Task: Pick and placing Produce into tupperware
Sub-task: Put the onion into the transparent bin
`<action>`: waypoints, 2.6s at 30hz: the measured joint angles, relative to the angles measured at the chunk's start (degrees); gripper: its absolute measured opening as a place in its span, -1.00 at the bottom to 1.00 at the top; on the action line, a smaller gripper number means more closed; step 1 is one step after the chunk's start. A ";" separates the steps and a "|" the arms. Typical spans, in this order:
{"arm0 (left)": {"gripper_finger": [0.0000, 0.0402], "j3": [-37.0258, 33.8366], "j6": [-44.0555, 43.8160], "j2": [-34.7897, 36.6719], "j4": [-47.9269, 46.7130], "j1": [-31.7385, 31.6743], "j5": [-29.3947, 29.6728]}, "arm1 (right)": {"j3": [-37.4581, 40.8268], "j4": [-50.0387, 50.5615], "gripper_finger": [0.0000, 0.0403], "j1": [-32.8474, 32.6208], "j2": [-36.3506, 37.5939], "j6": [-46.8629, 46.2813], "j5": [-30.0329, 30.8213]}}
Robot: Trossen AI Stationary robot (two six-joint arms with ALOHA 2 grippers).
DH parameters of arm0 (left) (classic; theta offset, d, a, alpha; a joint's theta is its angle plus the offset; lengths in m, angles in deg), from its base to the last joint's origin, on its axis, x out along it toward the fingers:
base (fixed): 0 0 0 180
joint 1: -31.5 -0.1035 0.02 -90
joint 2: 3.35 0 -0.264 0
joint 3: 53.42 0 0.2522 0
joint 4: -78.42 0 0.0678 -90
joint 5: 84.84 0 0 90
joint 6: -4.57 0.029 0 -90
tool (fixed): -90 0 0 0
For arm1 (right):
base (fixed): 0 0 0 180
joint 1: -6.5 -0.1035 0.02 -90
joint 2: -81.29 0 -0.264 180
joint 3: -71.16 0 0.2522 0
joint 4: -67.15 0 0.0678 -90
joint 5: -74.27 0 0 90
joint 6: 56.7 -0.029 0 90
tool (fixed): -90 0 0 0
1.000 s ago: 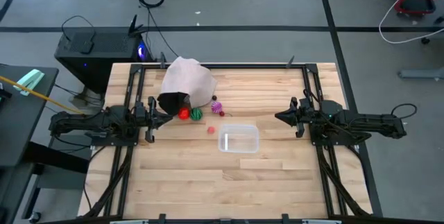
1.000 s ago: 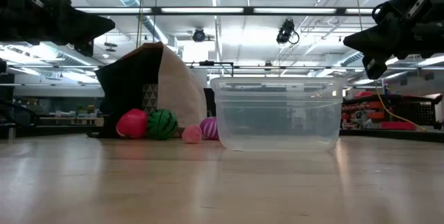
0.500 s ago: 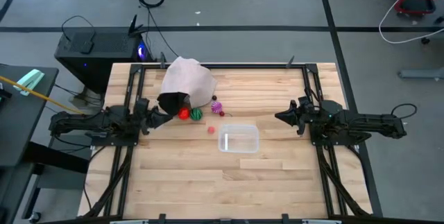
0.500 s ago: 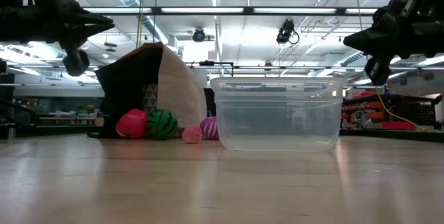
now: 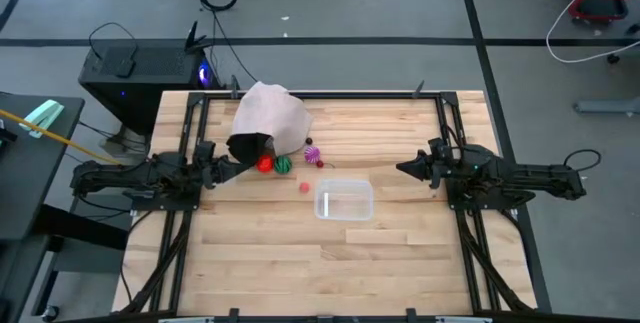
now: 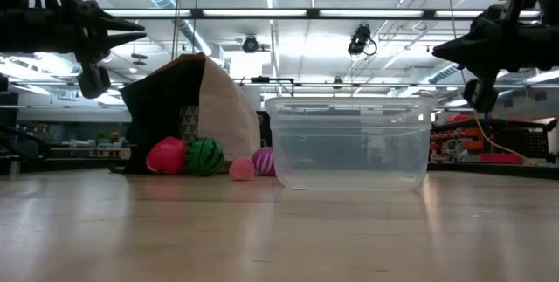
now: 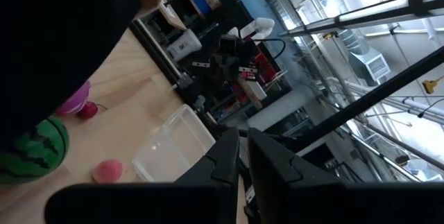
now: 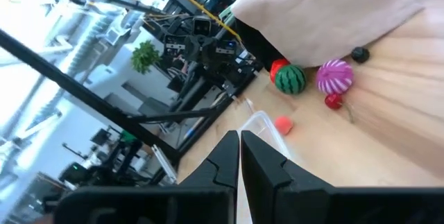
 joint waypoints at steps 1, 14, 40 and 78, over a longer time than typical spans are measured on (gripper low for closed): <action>-0.82 0.00 0.09 0.00 0.00 0.00 0.26 | 0.00 0.00 -0.89 0.06 0.00 -1.08 0.21; -0.81 0.01 9.37 -0.01 7.45 -0.02 13.98 | -0.02 -11.00 -0.89 0.08 0.00 -13.73 19.67; -0.79 38.25 49.91 -27.29 17.44 -0.02 15.46 | -18.74 -30.17 -0.89 0.11 -17.16 1.41 27.88; -0.85 93.12 55.60 -64.43 -38.38 2.73 25.96 | -81.46 34.14 -0.89 2.36 -59.67 30.73 13.41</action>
